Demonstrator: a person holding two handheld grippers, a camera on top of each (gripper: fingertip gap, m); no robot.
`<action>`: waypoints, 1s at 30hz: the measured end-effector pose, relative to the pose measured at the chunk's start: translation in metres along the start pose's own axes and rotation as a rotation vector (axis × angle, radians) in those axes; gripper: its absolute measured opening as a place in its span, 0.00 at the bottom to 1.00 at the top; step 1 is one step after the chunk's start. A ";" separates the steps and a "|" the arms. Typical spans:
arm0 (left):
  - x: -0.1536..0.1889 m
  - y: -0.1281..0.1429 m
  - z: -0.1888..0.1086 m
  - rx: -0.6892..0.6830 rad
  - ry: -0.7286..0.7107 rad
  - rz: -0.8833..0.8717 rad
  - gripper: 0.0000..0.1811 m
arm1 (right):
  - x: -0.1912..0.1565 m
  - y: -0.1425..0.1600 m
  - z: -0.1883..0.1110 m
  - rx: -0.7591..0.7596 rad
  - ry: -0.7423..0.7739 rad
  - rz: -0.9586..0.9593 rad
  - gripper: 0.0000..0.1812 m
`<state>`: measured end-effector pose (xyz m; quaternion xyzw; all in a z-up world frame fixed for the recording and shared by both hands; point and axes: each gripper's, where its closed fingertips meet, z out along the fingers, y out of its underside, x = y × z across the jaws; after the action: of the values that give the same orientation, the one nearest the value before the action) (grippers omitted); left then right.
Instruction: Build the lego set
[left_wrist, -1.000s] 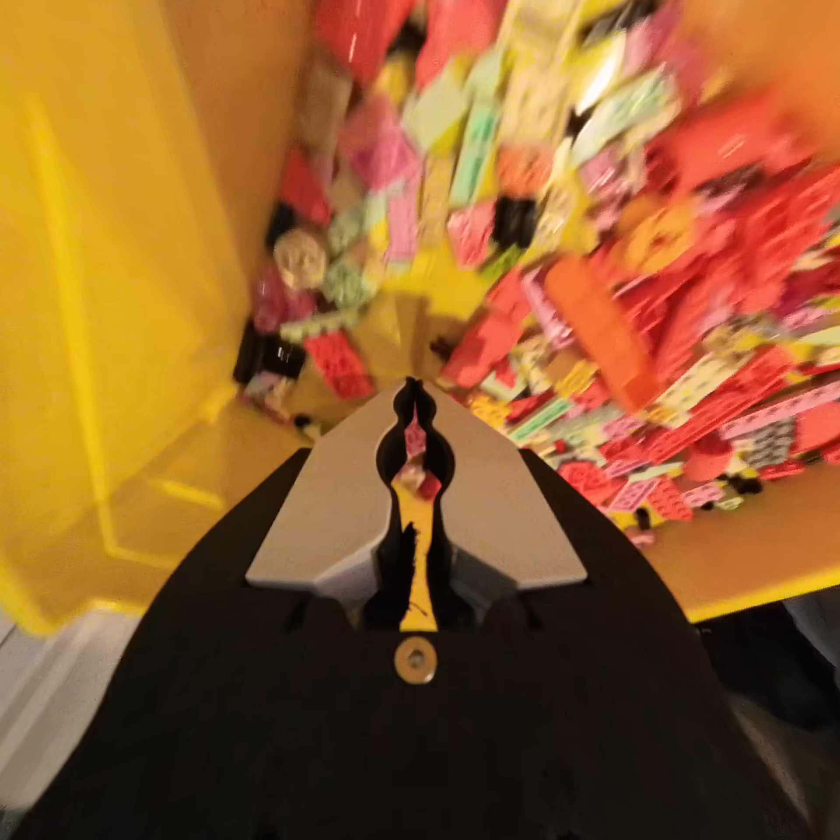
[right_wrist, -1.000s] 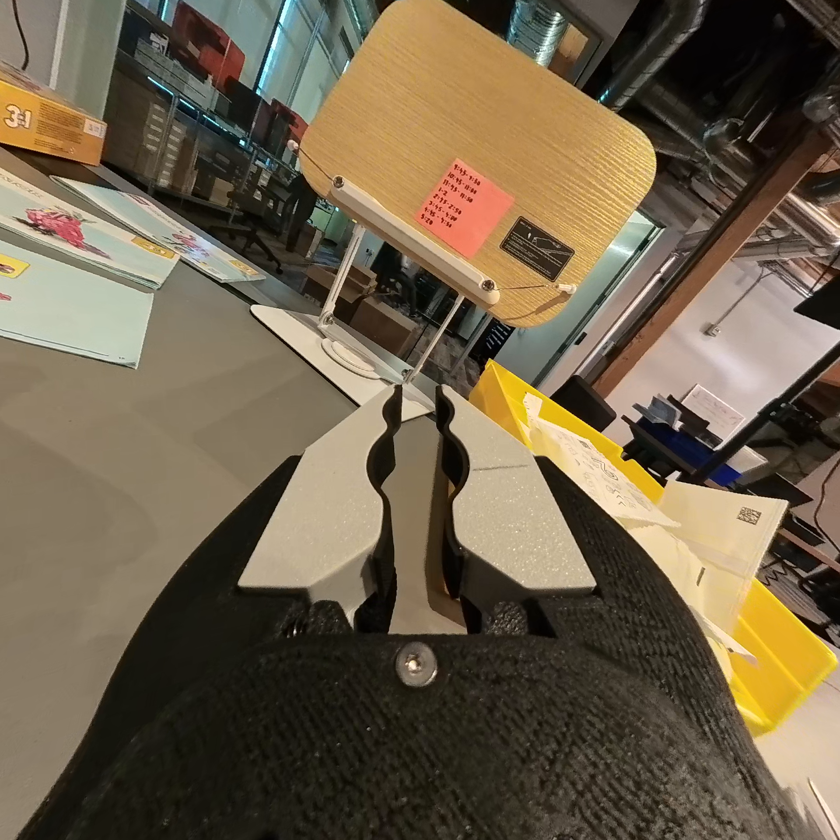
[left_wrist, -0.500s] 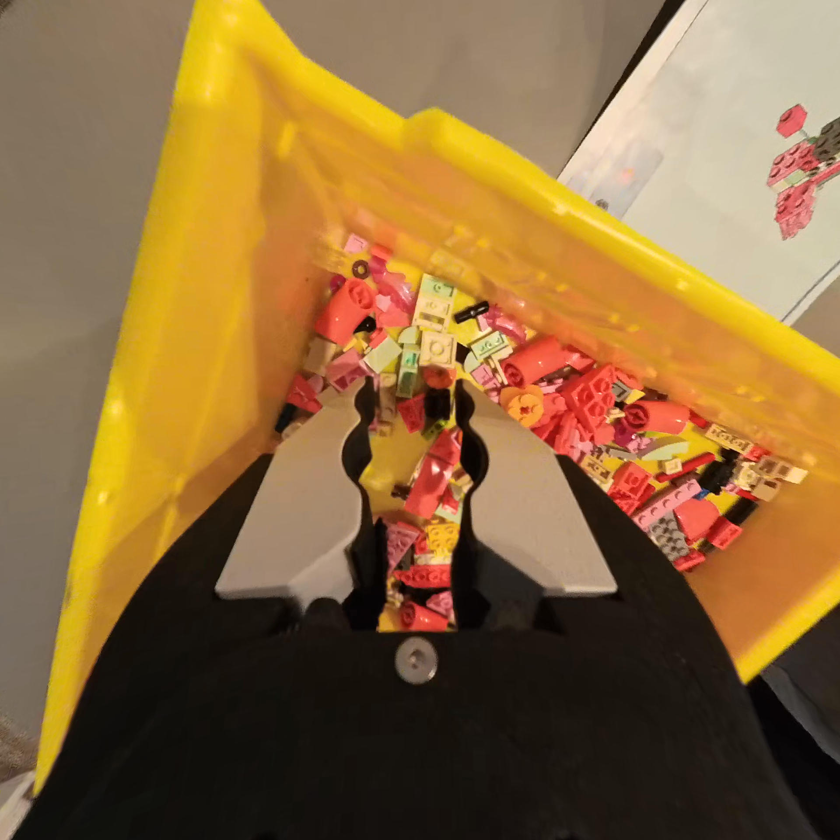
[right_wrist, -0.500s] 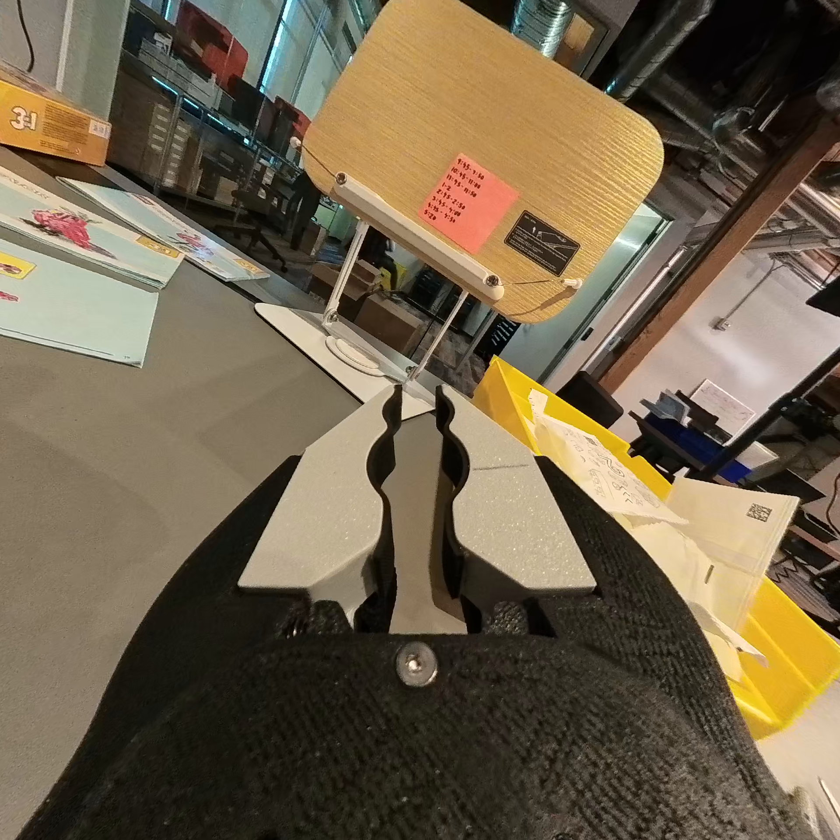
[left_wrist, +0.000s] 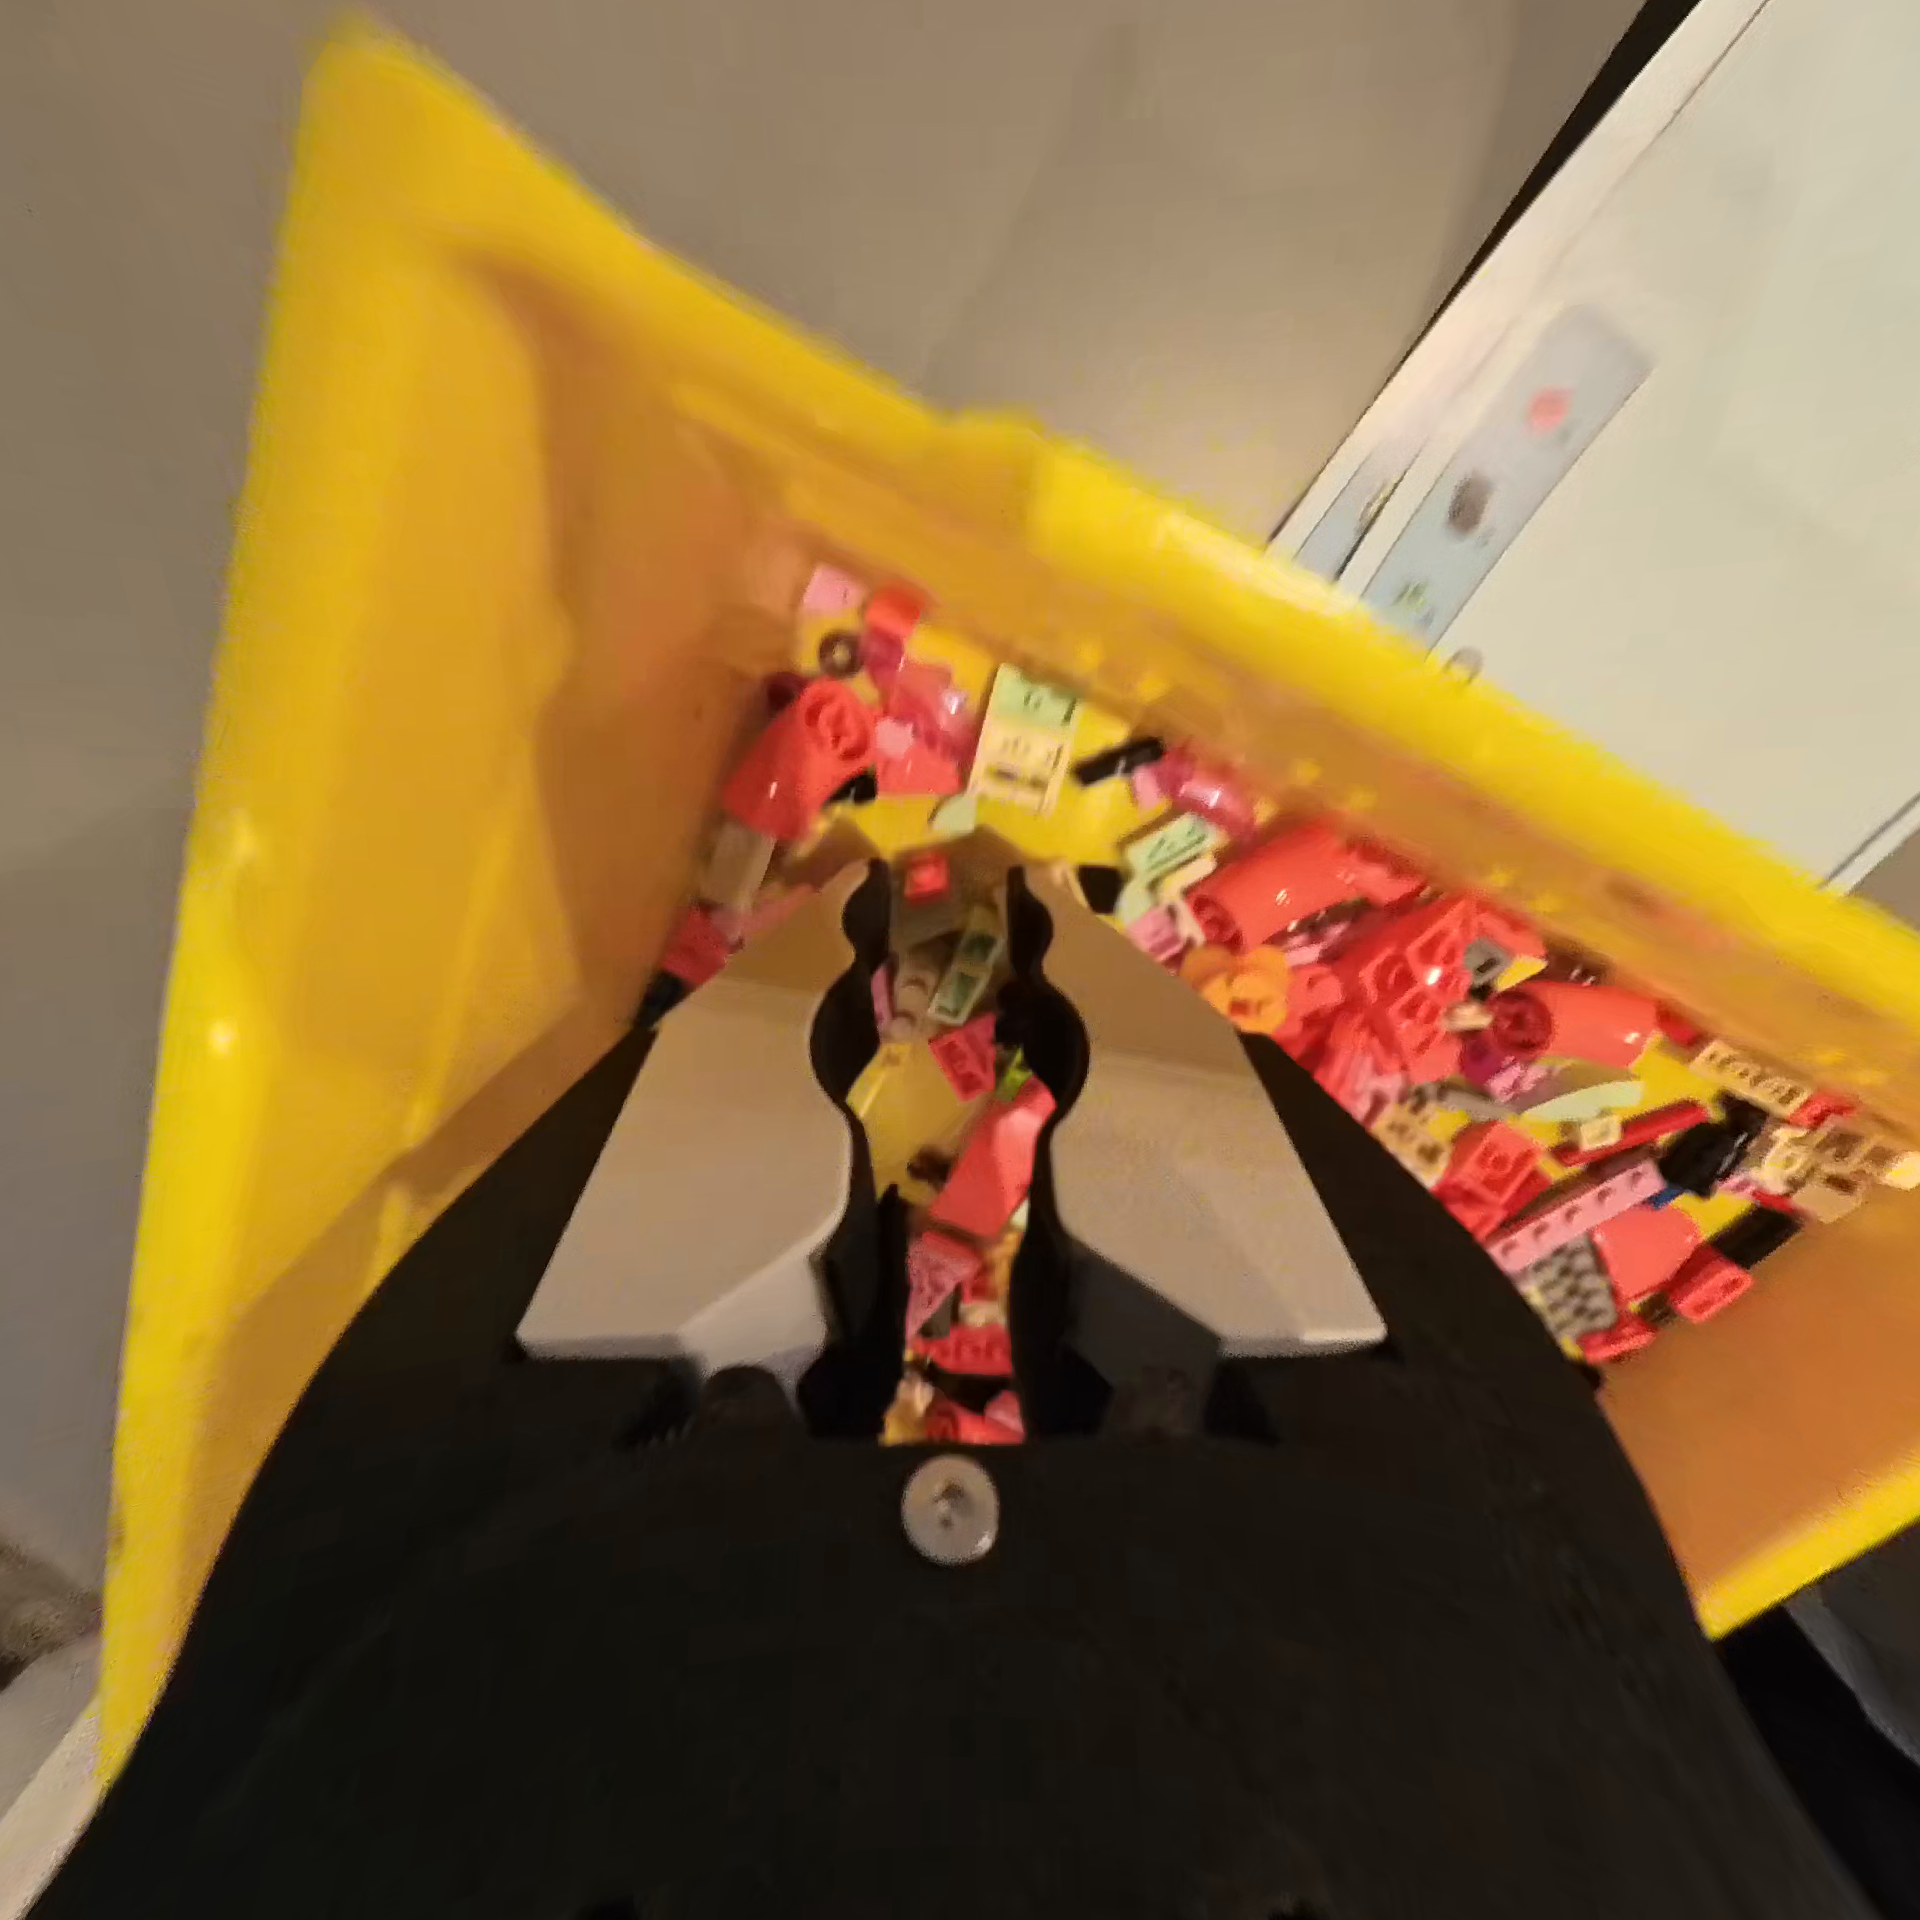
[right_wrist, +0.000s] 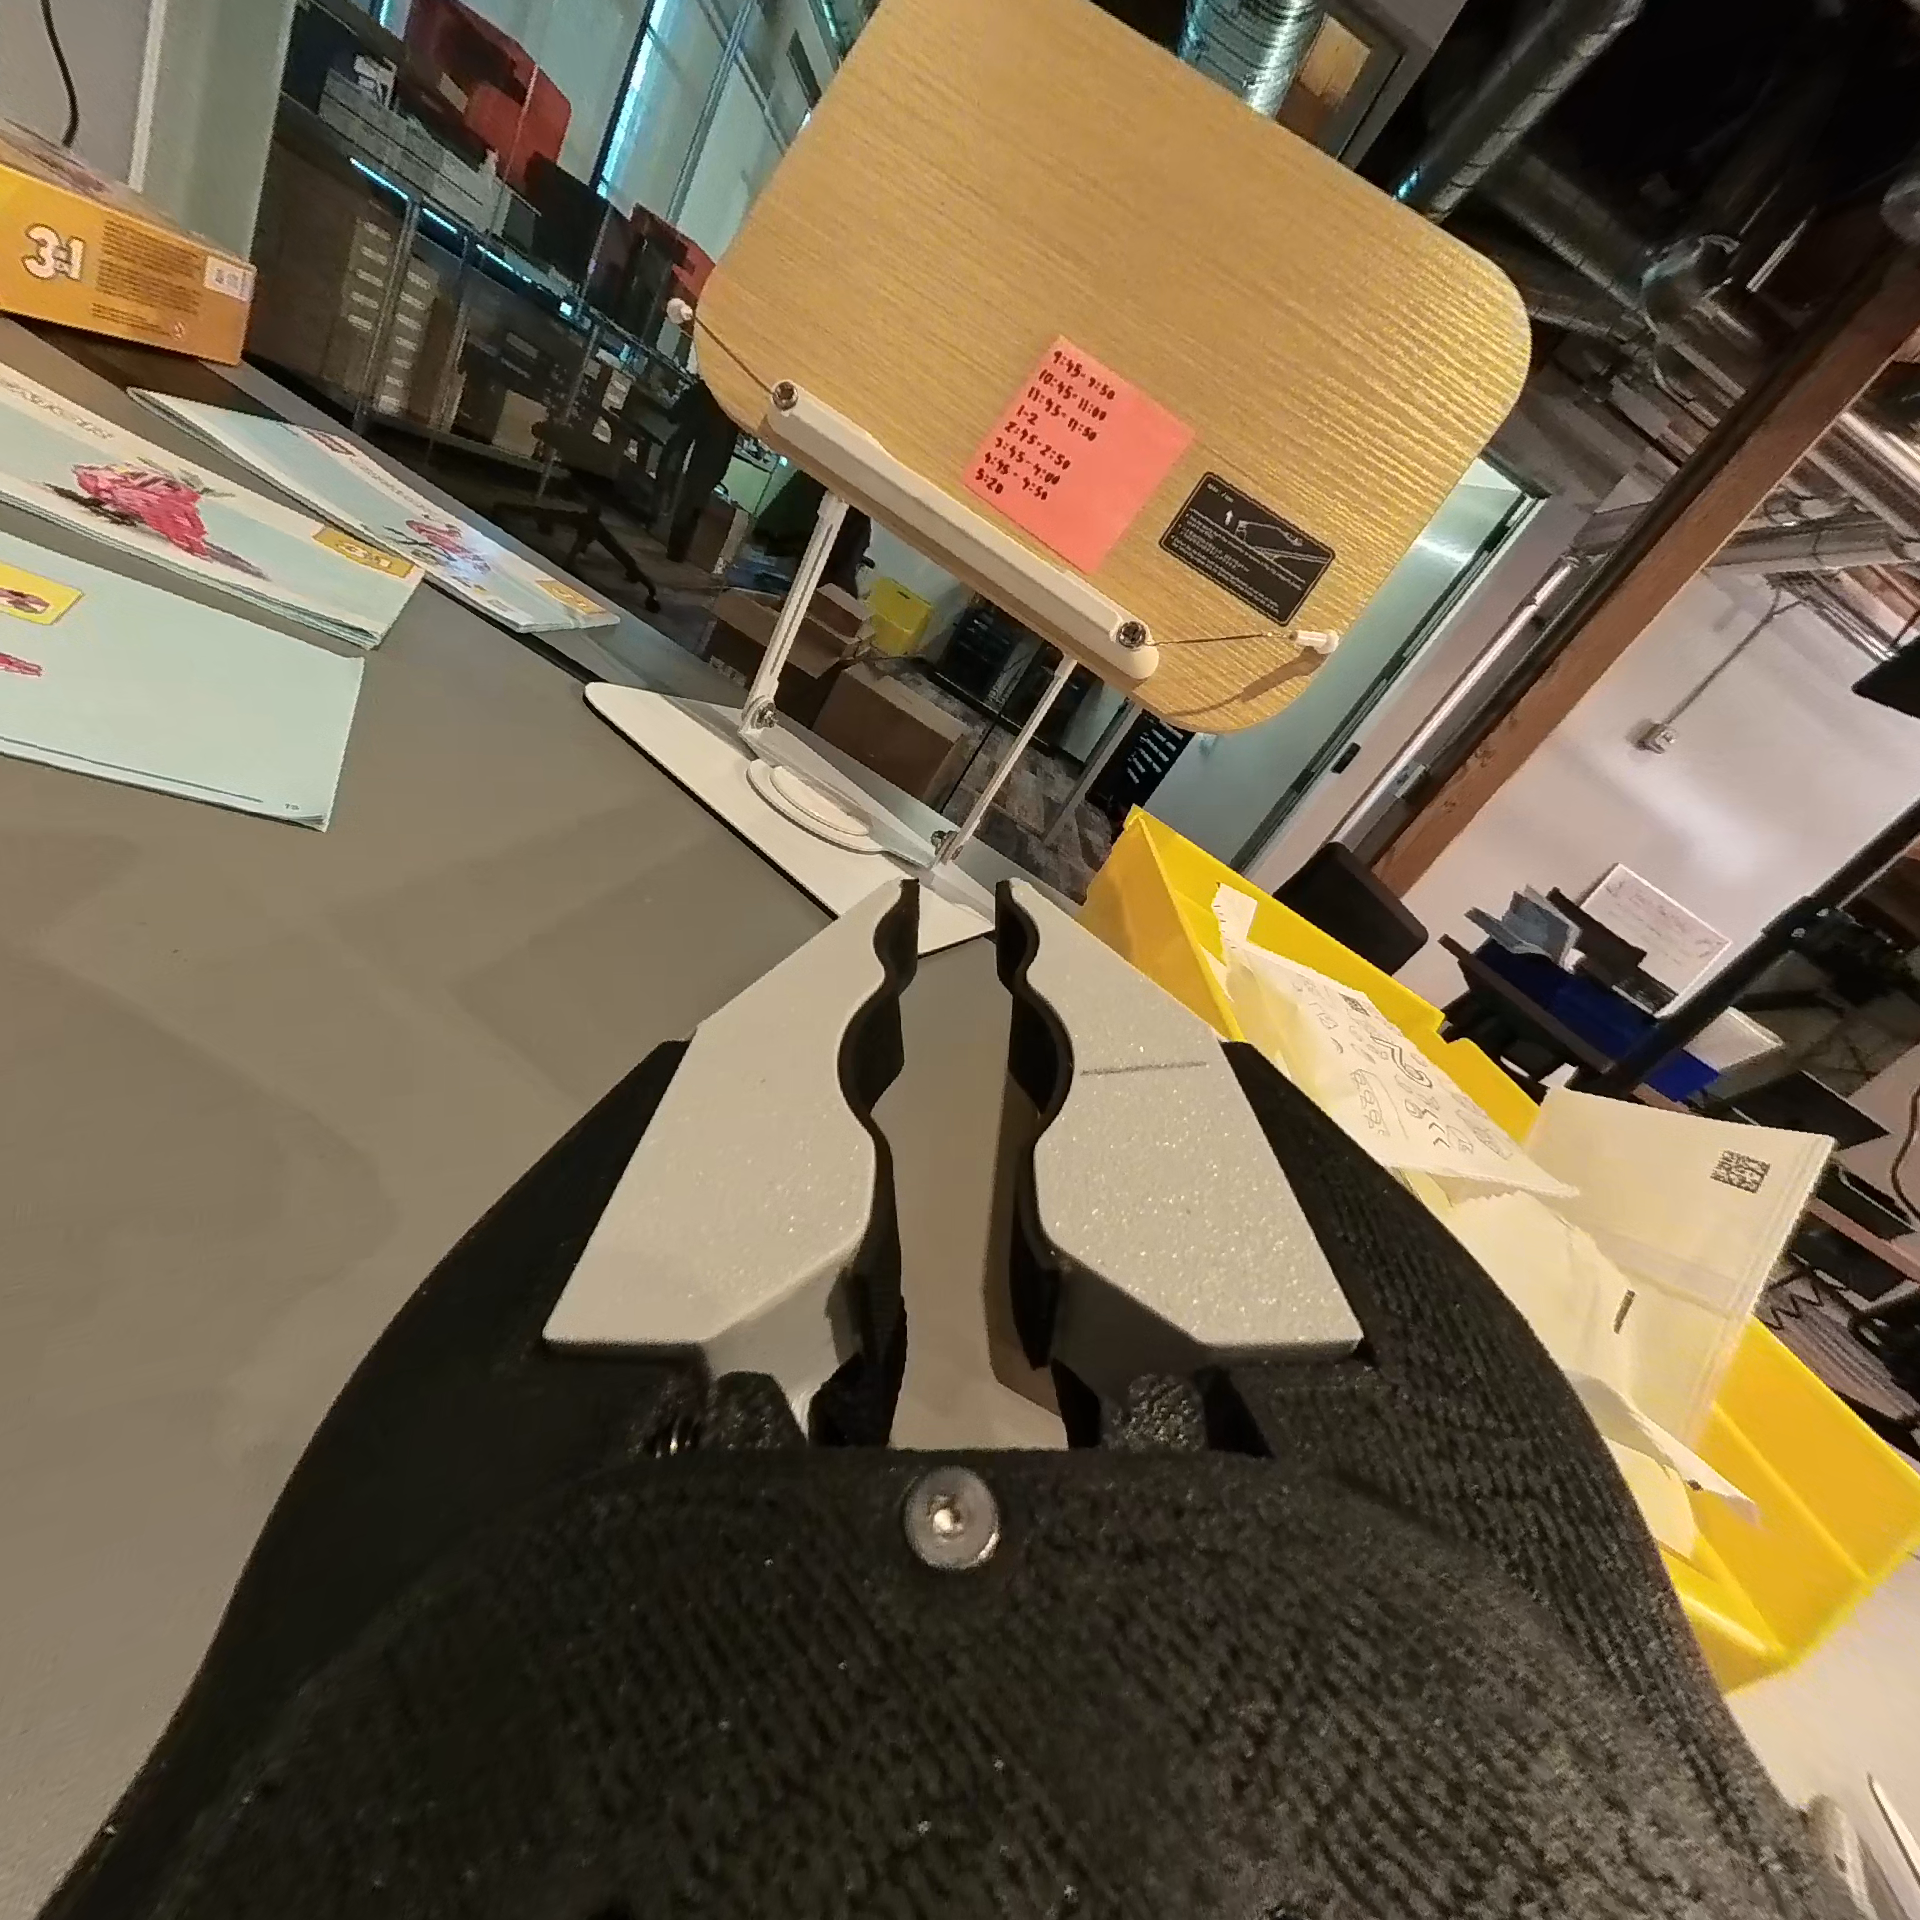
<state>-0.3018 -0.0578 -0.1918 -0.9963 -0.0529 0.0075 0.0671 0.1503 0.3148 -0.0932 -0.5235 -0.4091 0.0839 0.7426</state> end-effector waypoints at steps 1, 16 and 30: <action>-0.002 0.008 -0.001 -0.034 -0.006 -0.002 0.10 | 0.000 0.000 0.000 0.000 0.000 0.000 0.07; 0.028 0.010 -0.027 0.133 0.204 0.031 0.41 | -0.001 0.001 0.001 -0.004 -0.004 -0.003 0.07; -0.007 0.022 -0.007 0.071 -0.148 0.144 0.07 | -0.001 0.002 0.001 -0.008 -0.004 -0.005 0.07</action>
<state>-0.3065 -0.0811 -0.1881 -0.9912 0.0142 0.0879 0.0975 0.1496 0.3157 -0.0948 -0.5255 -0.4122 0.0815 0.7398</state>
